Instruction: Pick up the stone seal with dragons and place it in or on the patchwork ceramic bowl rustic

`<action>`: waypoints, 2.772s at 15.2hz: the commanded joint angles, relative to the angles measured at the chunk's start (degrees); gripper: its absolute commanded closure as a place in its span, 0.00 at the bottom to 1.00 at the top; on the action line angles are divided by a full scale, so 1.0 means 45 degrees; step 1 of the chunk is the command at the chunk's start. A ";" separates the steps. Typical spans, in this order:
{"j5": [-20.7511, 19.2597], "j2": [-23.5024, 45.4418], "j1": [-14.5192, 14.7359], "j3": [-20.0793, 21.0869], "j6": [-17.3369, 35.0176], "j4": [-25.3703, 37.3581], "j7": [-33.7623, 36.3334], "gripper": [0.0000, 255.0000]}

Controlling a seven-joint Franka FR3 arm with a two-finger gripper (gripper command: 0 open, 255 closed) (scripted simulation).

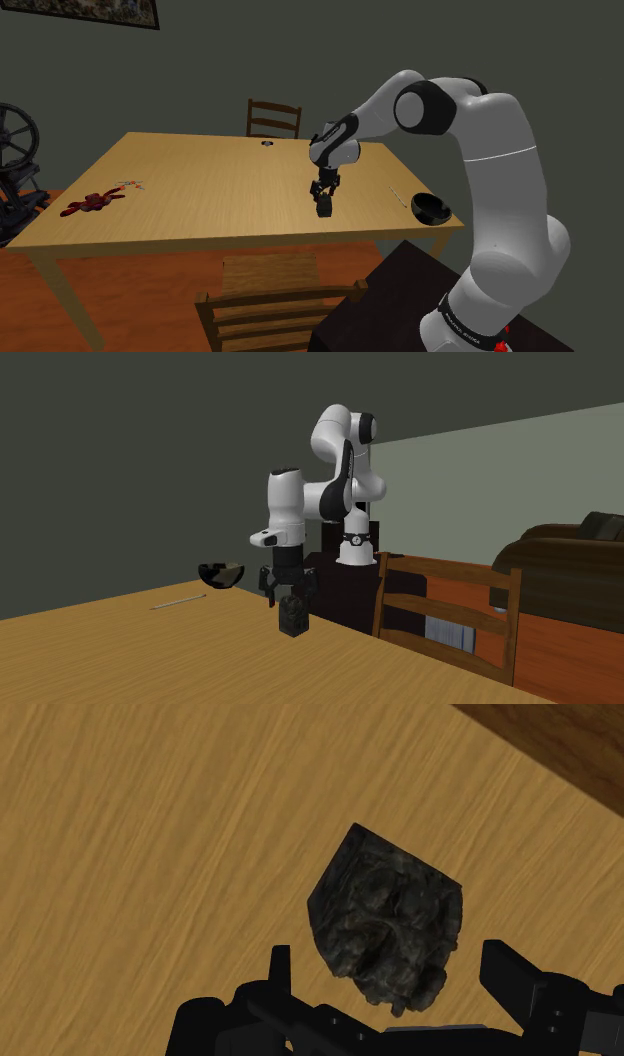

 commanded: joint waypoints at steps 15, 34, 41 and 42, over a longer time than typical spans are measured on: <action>0.0007 0.0026 -0.0005 0.0005 0.0034 -0.0003 -0.0006 1.00; -0.0469 -0.2328 0.0249 -0.0349 -0.2208 -0.0100 0.0300 1.00; -0.0639 -0.3044 0.0313 -0.0441 -0.3135 0.0121 0.0411 1.00; -0.0662 -0.3138 0.0320 -0.0453 -0.3271 0.0164 0.0426 1.00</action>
